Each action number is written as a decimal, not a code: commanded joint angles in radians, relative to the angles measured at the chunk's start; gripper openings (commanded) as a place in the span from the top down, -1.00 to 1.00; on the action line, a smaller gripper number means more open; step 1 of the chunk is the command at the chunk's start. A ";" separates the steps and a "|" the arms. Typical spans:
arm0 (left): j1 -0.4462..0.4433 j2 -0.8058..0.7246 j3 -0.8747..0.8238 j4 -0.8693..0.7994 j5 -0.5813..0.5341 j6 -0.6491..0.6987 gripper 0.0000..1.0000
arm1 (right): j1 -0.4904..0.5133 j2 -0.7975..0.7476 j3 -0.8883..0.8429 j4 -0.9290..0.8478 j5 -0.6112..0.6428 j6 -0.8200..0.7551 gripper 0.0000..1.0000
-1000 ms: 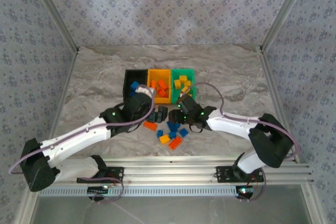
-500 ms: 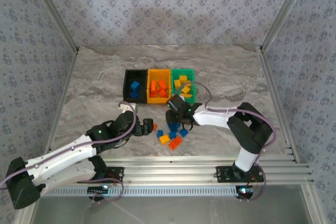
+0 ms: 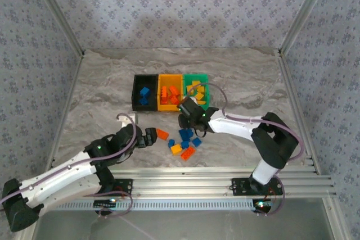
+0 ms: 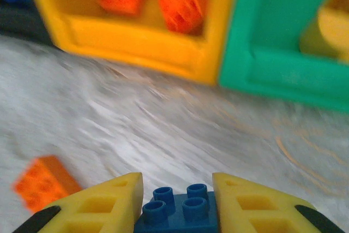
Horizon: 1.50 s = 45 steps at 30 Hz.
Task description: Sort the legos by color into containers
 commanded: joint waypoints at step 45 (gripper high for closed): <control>-0.005 0.506 0.258 0.220 0.220 0.234 -0.99 | -0.084 -0.265 -0.184 0.154 -0.009 0.089 -0.39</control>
